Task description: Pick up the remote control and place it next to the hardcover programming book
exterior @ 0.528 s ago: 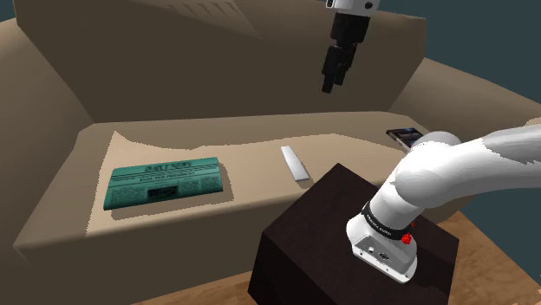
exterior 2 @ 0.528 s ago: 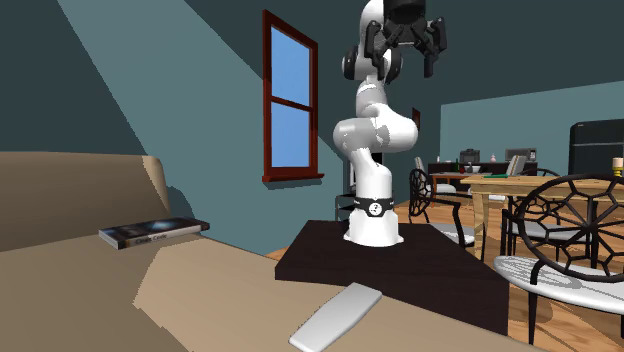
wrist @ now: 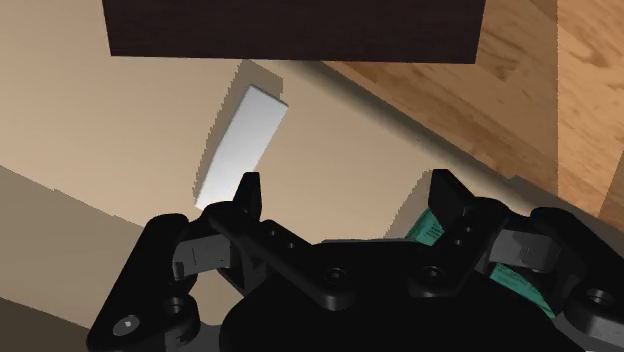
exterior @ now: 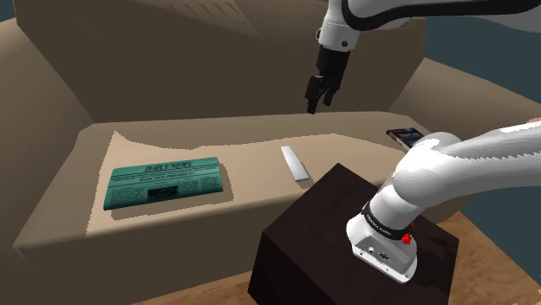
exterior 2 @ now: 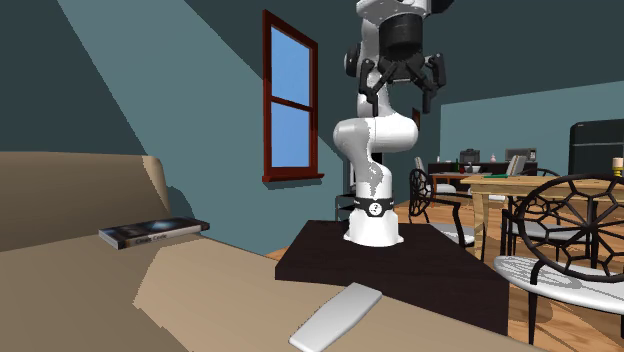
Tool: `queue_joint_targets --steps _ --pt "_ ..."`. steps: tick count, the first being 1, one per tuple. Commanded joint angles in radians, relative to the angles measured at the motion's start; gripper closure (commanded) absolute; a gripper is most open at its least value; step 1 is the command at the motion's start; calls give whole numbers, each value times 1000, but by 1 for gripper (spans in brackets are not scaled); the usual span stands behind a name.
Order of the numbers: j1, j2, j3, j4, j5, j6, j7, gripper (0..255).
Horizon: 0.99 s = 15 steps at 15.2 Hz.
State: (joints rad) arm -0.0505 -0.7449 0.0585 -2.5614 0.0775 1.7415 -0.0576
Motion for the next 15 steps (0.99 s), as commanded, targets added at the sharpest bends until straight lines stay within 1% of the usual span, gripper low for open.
queue_joint_targets --steps 1,8,15 --pt "-19 30 2 -41 -4 80 23 0" --pt "-78 187 18 -163 -14 380 118 0" --pt "-150 437 32 -211 -45 699 226 0"
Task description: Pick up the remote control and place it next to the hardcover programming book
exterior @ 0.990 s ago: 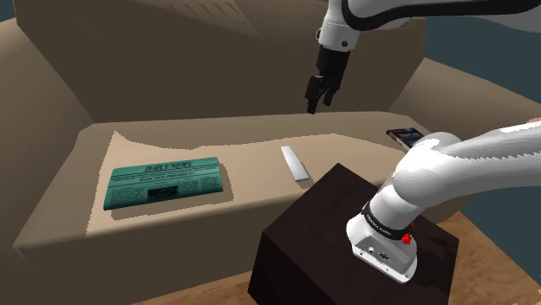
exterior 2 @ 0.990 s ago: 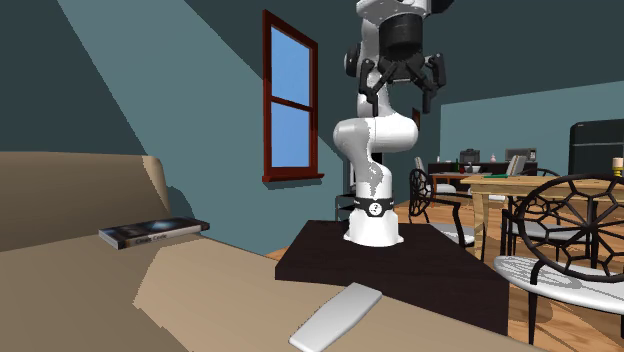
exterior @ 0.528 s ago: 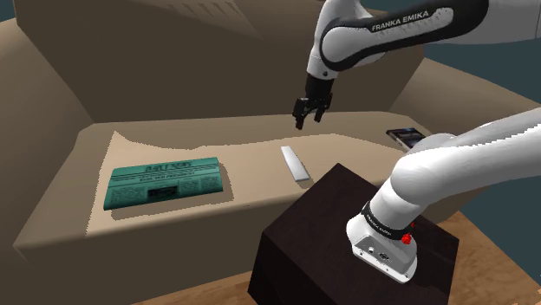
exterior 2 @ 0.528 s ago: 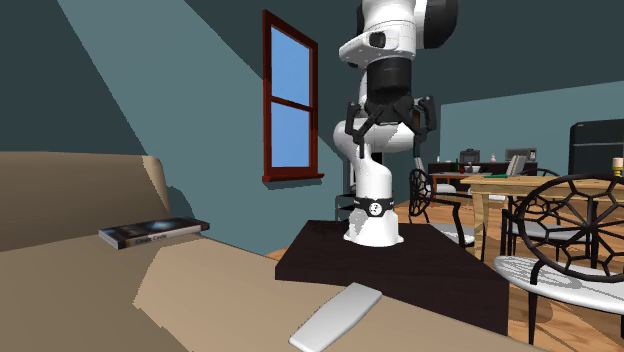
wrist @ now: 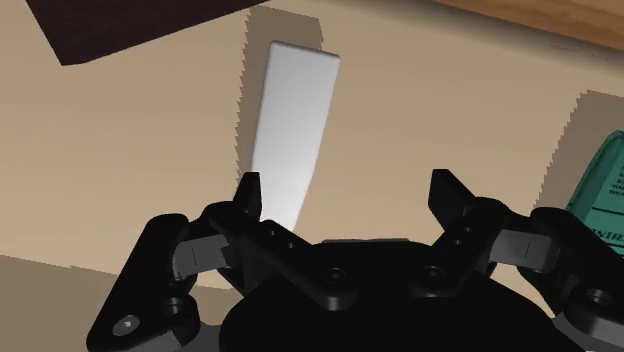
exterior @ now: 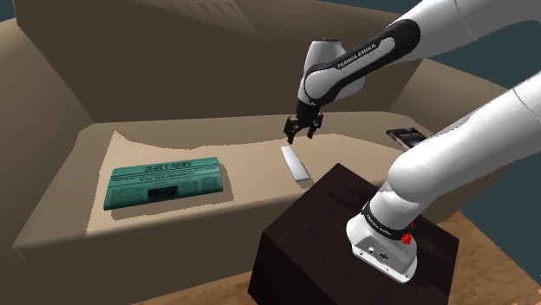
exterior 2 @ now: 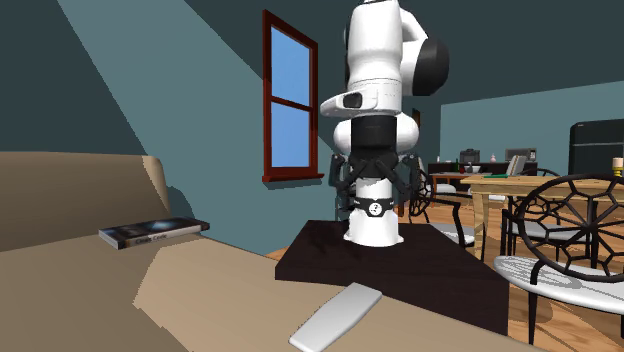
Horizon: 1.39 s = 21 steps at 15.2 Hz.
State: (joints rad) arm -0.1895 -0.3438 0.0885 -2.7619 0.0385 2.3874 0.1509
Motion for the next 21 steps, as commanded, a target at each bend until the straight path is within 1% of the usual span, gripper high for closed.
queue_joint_targets --steps 1,5,9,10,17,21 --pt "-22 78 3 -11 -15 98 35 0" --pt "-69 255 2 4 -67 272 120 0" --pt "-101 441 -26 45 -161 426 235 0" --pt "-100 471 -37 54 -177 449 255 0" --pt "-77 600 -76 77 -232 554 297 0" --pt "-74 611 -80 79 -235 563 300 0"
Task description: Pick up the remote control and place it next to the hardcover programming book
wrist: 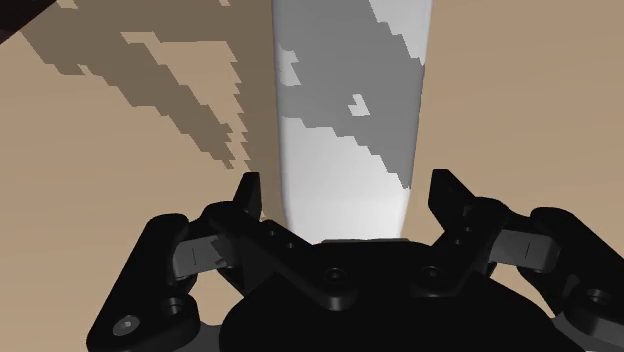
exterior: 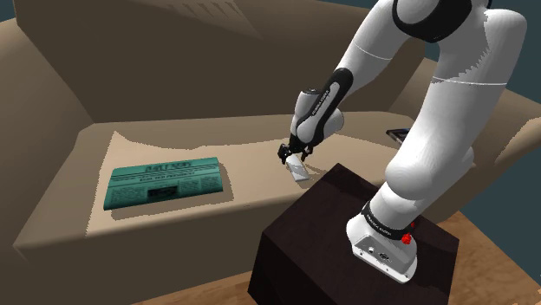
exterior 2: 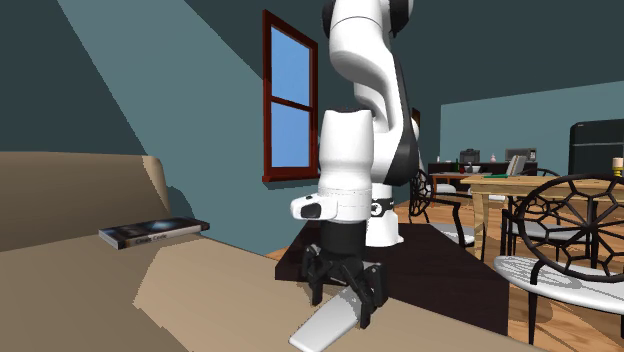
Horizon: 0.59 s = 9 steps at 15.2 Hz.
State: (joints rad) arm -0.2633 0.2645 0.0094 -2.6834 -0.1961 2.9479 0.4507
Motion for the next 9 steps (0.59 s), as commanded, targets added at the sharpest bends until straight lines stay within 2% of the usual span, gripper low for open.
queue_joint_targets --steps 1,4,5,9 --pt "0 2 -1 0 -1 2 0 0" --pt "0 2 -1 0 -1 2 0 0" --pt "0 2 -1 0 -1 2 0 255" --pt "0 2 -1 1 -1 2 0 255"
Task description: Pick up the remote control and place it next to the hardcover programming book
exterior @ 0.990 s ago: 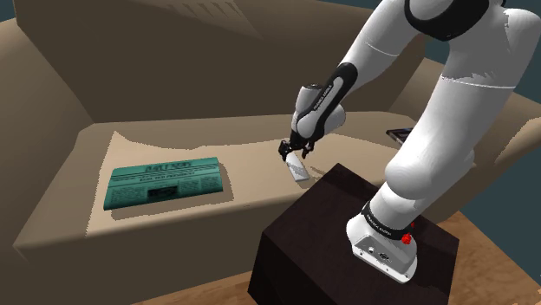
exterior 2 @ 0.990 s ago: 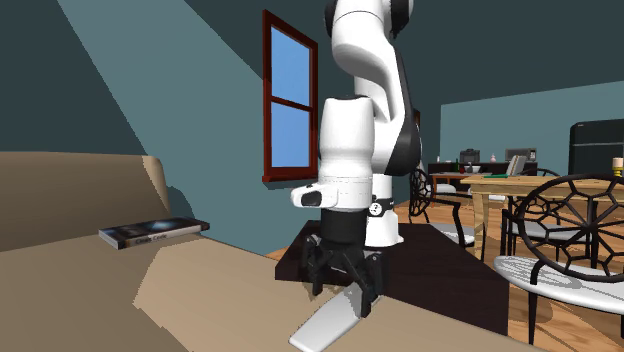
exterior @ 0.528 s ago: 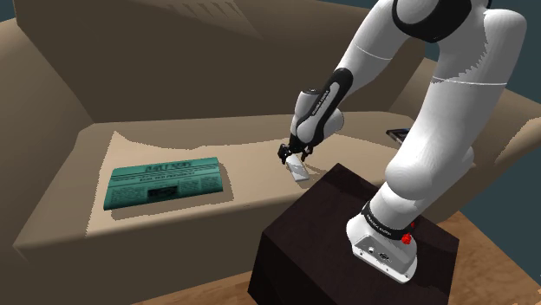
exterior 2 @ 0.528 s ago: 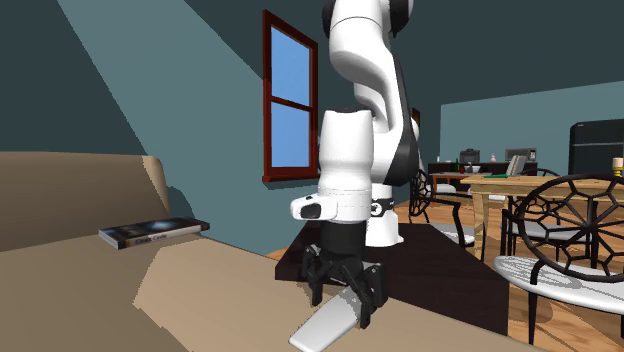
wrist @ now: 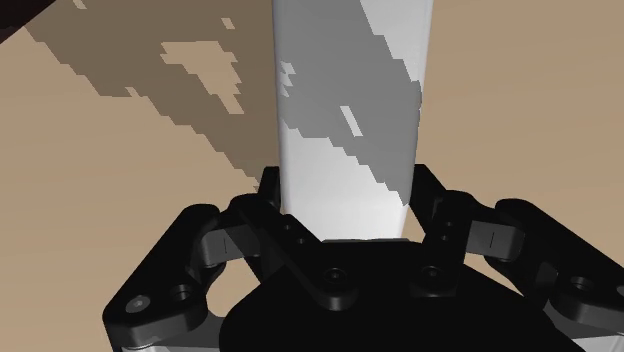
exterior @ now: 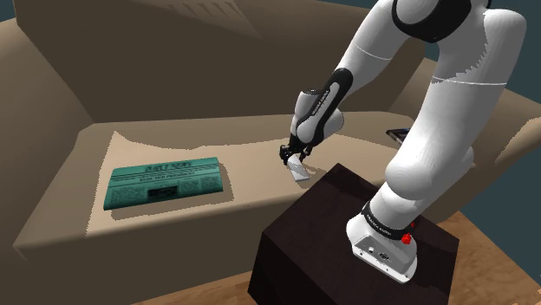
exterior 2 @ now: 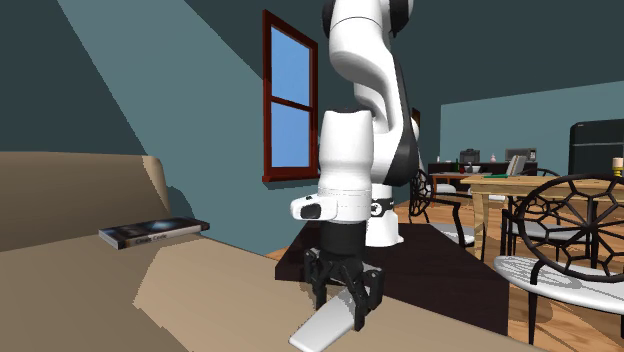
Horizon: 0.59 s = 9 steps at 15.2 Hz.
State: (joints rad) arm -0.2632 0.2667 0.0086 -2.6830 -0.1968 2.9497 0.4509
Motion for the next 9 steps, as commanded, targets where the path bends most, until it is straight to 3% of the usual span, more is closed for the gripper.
queue_joint_targets --steps 1,5,9 --pt "0 0 0 0 0 0 0 255" --pt "0 0 0 0 0 0 0 255" --pt "-19 -74 25 -15 28 -59 -24 255"
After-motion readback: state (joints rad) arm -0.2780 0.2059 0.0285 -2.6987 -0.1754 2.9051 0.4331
